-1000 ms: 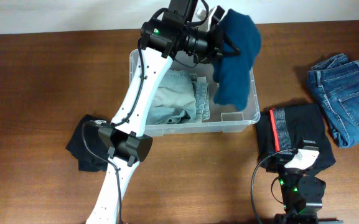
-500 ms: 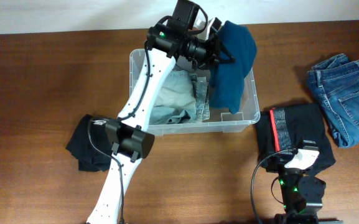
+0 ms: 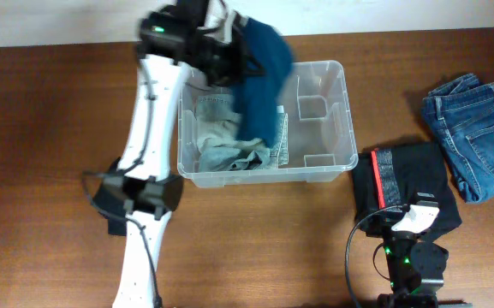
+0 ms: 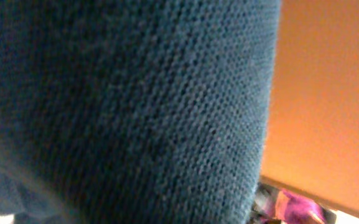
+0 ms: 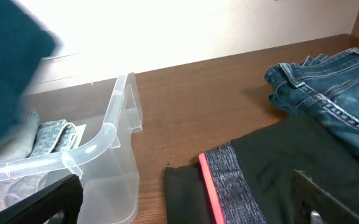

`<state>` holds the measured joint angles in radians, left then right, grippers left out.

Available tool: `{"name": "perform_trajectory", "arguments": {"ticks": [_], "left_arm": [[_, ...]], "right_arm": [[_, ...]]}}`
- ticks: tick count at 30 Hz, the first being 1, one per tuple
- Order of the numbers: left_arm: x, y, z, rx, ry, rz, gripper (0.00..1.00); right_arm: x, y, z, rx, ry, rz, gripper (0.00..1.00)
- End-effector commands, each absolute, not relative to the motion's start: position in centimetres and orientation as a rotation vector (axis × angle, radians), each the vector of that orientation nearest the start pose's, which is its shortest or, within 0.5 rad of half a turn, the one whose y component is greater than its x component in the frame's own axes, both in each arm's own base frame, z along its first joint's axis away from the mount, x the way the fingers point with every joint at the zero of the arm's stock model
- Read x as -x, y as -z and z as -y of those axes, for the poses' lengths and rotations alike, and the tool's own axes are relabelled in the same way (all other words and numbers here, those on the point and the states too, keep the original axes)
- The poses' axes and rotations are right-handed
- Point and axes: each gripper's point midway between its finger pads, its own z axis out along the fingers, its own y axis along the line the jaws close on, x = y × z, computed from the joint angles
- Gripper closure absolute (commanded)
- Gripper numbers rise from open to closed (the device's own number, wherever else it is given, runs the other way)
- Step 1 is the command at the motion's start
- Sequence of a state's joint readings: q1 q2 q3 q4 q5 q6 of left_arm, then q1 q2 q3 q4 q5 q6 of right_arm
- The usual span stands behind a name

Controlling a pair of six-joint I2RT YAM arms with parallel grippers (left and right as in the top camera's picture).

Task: Pack container
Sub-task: 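Hold the teal shirt above the container's right side with the left gripper, then lower the teal shirt into the container's right side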

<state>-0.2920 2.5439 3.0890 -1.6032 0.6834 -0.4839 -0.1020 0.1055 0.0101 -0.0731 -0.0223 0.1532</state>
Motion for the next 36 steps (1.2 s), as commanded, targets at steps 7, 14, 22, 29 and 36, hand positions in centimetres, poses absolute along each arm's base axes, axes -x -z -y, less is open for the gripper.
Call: {"name": "perform_trajectory", "arguments": {"ticks": [7, 14, 22, 29, 36], "left_arm": [[-42.9, -36.7, 18.7, -0.022, 0.563, -2.442, 1.00], [-42.6, -33.8, 20.5, 0.067, 0.361, -2.510, 1.00], [-43.5, -28.0, 23.7, 0.108, 0.095, -2.561, 1.00], [-44.7, -20.9, 24.7, 0.097, -0.006, -2.653, 1.00], [-44.8, -18.7, 25.9, 0.076, 0.040, -2.684, 1.00]], "right_arm": [[-24.8, -13.5, 2.2, -0.204, -0.051, -1.730, 0.01], [-24.8, -13.5, 2.2, -0.204, -0.051, -1.730, 0.01], [-24.8, -13.5, 2.2, -0.204, -0.051, -1.730, 0.01], [-24.8, -13.5, 2.2, -0.204, -0.051, -1.730, 0.01], [-24.8, -13.5, 2.2, -0.204, -0.051, -1.730, 0.01]]}}
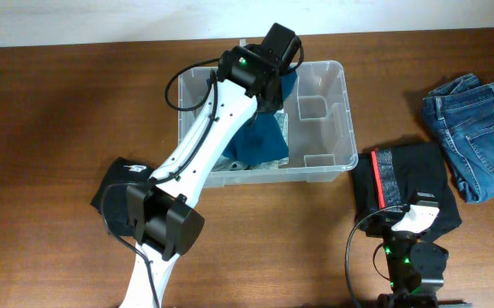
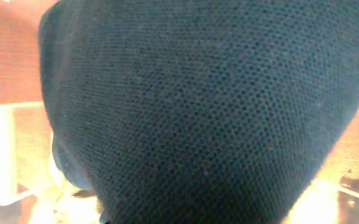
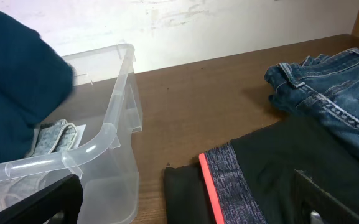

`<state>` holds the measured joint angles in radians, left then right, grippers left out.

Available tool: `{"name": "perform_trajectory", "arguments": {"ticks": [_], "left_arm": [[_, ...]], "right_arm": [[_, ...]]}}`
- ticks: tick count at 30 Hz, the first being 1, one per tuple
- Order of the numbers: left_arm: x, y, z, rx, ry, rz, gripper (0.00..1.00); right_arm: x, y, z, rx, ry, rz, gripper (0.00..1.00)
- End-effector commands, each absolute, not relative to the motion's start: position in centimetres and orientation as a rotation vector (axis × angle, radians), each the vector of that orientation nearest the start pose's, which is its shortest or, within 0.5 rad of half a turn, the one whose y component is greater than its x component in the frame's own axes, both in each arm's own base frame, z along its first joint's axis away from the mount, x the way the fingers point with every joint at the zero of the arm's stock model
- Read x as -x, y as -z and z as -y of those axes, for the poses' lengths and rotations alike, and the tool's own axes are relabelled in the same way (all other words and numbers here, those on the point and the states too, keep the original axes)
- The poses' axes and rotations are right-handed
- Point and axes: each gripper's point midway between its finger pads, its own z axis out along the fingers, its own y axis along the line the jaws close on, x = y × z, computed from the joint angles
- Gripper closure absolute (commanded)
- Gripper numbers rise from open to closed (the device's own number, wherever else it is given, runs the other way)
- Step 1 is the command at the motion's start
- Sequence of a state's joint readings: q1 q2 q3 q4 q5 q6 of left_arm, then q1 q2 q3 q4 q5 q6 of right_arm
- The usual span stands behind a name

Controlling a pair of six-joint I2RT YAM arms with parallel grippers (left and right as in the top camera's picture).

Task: Pack container
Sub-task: 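Lower the teal shirt into the container's right side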

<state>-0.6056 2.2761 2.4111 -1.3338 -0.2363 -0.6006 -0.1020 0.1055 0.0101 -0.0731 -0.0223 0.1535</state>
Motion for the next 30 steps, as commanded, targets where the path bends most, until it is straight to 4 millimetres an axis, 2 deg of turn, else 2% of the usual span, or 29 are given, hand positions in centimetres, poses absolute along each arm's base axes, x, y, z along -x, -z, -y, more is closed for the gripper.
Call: {"name": "perform_trajectory", "arguments": {"ticks": [1, 6, 11, 16, 22, 30], "left_arm": [[-44.6, -18.7, 26.6, 0.065, 0.069, -2.687, 1.00], [-44.2, -18.9, 28.5, 0.022, 0.126, -2.679, 1.00], [-43.7, -19.2, 31.4, -0.033, 0.235, -2.661, 1.00], [-43.5, -18.5, 33.8, -0.071, 0.267, -2.642, 1.00], [-43.7, -15.2, 35.0, -0.090, 0.254, -2.682, 1.00], [-42.7, -9.2, 37.7, -0.147, 0.361, -2.818, 0.96]], "right_arm": [[-24.8, -13.5, 2.2, -0.204, -0.051, -1.730, 0.01], [-24.8, -13.5, 2.2, -0.204, -0.051, -1.730, 0.01], [-24.8, -13.5, 2.2, -0.204, -0.051, -1.730, 0.01], [-24.8, -13.5, 2.2, -0.204, -0.051, -1.730, 0.01], [-24.8, -13.5, 2.2, -0.204, -0.051, -1.730, 0.01], [-24.8, -13.5, 2.2, -0.204, -0.051, -1.730, 0.01]]}}
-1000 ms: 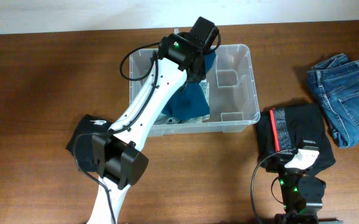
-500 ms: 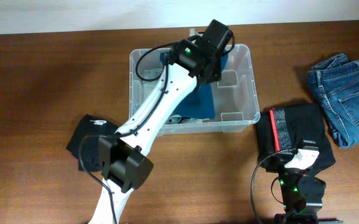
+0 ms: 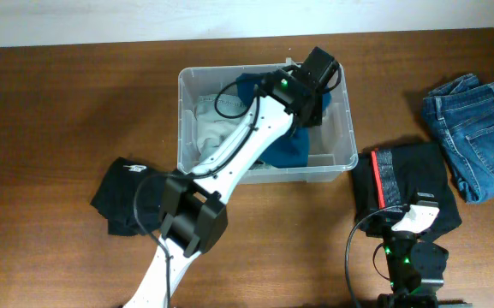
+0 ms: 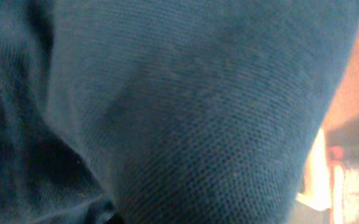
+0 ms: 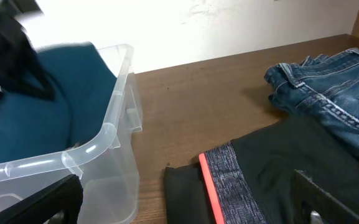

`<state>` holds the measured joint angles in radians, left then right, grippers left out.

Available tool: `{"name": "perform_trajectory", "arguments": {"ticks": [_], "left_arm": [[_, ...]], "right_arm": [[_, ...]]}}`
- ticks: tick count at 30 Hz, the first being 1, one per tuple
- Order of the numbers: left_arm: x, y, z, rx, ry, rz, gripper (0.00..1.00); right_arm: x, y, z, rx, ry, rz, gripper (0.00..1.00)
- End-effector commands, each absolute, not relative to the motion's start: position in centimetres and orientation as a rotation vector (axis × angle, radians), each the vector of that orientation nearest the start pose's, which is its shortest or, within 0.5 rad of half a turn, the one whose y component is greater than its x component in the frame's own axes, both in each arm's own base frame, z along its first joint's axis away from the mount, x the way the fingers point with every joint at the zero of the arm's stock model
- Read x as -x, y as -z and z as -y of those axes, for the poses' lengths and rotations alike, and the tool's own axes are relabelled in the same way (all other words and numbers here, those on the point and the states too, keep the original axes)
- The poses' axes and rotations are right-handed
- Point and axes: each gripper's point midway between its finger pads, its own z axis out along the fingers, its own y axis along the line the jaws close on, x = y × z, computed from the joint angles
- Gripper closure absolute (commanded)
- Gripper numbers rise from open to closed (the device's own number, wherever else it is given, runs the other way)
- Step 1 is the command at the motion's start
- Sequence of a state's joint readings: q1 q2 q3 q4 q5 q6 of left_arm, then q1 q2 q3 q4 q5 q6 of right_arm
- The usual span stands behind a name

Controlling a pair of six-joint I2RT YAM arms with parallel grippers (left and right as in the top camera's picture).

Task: Pack container
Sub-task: 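Lower the teal shirt into the container's right side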

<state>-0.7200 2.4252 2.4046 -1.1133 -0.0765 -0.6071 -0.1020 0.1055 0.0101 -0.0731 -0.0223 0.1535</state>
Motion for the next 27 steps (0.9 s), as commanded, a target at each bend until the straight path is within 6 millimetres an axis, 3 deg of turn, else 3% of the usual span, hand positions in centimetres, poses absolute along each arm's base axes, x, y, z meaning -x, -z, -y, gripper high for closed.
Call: {"name": "perform_trajectory", "arguments": {"ticks": [1, 6, 8, 12, 14, 19, 24, 27], "left_arm": [[-42.5, -8.7, 38.0, -0.154, 0.384, -2.833, 0.96], [-41.3, -8.9, 40.4, -0.239, 0.538, -2.849, 0.85], [-40.8, -9.6, 41.5, -0.293, 0.600, -2.837, 0.73], [-40.0, -11.1, 42.9, -0.333, 0.689, -2.822, 0.29], [-39.7, -11.9, 43.5, -0.370, 0.738, -2.807, 0.20], [-40.0, -14.0, 43.6, -0.408, 0.739, -2.760, 0.19], [-41.2, -18.1, 39.8, -0.349, 0.501, -2.699, 0.21], [-41.2, -18.9, 37.4, -0.331, 0.345, -2.693, 0.31]], "right_arm": [[-24.8, -13.5, 2.2, -0.204, -0.051, -1.730, 0.01], [-24.8, -13.5, 2.2, -0.204, -0.051, -1.730, 0.01], [-24.8, -13.5, 2.2, -0.204, -0.051, -1.730, 0.01], [-24.8, -13.5, 2.2, -0.204, -0.051, -1.730, 0.01], [-24.8, -13.5, 2.2, -0.204, -0.051, -1.730, 0.01], [-24.8, -13.5, 2.2, -0.204, -0.051, -1.730, 0.01], [-24.8, -13.5, 2.2, -0.204, -0.051, -1.730, 0.01], [-24.8, -13.5, 2.2, -0.204, -0.051, -1.730, 0.01]]}}
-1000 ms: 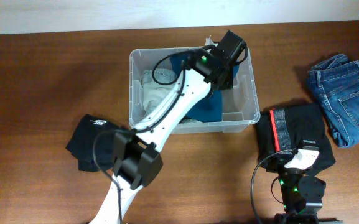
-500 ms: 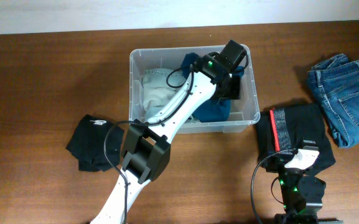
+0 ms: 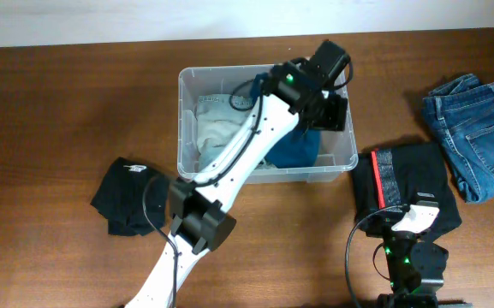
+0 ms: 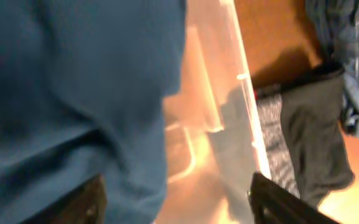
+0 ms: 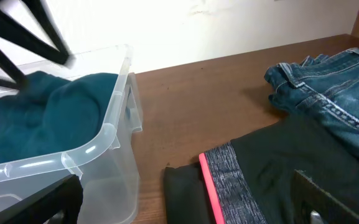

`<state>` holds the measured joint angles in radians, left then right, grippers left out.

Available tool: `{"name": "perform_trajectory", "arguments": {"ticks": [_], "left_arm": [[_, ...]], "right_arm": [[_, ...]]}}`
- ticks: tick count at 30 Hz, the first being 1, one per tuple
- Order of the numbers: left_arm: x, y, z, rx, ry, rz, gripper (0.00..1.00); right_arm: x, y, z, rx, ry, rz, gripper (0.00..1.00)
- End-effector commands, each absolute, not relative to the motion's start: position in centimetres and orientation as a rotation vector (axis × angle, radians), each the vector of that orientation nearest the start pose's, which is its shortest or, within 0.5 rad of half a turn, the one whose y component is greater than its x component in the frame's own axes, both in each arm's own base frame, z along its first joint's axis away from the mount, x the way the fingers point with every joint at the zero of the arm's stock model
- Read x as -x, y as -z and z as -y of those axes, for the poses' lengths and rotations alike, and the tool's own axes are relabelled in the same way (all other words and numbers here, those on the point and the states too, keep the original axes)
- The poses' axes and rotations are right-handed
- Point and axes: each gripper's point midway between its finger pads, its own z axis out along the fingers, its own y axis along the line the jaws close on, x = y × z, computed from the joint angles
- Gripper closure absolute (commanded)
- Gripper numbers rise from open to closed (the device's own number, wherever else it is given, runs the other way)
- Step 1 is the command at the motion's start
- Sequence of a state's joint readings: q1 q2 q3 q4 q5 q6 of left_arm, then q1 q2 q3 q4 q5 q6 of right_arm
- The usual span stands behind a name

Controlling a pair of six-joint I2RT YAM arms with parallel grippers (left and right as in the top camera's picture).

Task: Pack container
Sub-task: 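Lower the teal shirt into the container's right side, then press and tuck the teal shirt down with the left gripper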

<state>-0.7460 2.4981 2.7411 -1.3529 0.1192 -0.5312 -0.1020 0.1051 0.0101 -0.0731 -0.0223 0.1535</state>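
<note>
The clear plastic container [image 3: 229, 71] stands mid-table. A teal garment [image 3: 300, 151] lies bunched in its right half, on top of pale denim clothes [image 3: 214, 128]. My left gripper [image 3: 330, 108] hangs over the container's right wall, open, with the teal garment [image 4: 73, 93] beside its left finger [image 4: 84, 200] and nothing between its jaws. The left gripper [image 4: 179, 205] looks down on the container wall [image 4: 219, 93]. My right gripper [image 5: 185, 205] rests open, low over a black garment with a pink band [image 5: 247, 180], and holds nothing.
A black garment [image 3: 127, 197] lies on the table left of the container. The black garment with the pink and grey band [image 3: 405, 180] lies to the container's right. Folded blue jeans [image 3: 473, 128] sit at the far right. The right arm [image 3: 409, 252] is at the front edge.
The teal garment was pressed against the left wrist camera; now it lies in the container and the left gripper is open, a little further right over the right wall. The right arm is unchanged.
My left gripper first held the teal garment above the container's back left corner. Then it was over the middle with the garment hanging into the container. Then it was low in the right half. Now the garment lies in the container, let go.
</note>
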Motion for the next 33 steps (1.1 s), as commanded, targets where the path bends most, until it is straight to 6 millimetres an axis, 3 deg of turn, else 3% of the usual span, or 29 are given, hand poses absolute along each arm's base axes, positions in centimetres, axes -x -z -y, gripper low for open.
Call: {"name": "perform_trajectory", "arguments": {"ticks": [1, 2, 4, 5, 9, 14, 18, 23, 33], "left_arm": [[-41.3, -18.7, 36.5, -0.319, 0.281, -2.698, 0.37], [-41.3, -18.5, 35.6, -0.309, 0.216, -2.703, 0.48], [-41.4, -17.9, 34.0, -0.294, 0.088, -2.710, 0.88], [-41.5, -17.6, 33.3, -0.288, 0.031, -2.710, 0.99], [-41.8, -16.7, 31.4, -0.279, -0.119, -2.711, 0.99], [-41.7, -15.0, 31.3, -0.315, -0.159, -2.743, 0.99], [-41.7, -11.5, 31.4, -0.339, -0.211, -2.800, 1.00], [-41.6, -9.2, 31.3, -0.356, -0.246, -2.841, 1.00], [-39.6, -8.3, 35.7, -0.551, 0.099, -2.921, 0.99]], "right_arm": [[-24.8, -13.5, 2.2, -0.204, -0.051, -1.730, 0.01], [-24.8, -13.5, 2.2, -0.204, -0.051, -1.730, 0.01], [-24.8, -13.5, 2.2, -0.204, -0.051, -1.730, 0.01], [-24.8, -13.5, 2.2, -0.205, -0.051, -1.730, 0.01], [-24.8, -13.5, 2.2, -0.204, -0.051, -1.730, 0.01], [-24.8, -13.5, 2.2, -0.204, -0.051, -1.730, 0.01], [-24.8, -13.5, 2.2, -0.204, -0.051, -1.730, 0.01], [-24.8, -13.5, 2.2, -0.205, -0.051, -1.730, 0.01], [-24.8, -13.5, 2.2, -0.204, -0.051, -1.730, 0.01]]}}
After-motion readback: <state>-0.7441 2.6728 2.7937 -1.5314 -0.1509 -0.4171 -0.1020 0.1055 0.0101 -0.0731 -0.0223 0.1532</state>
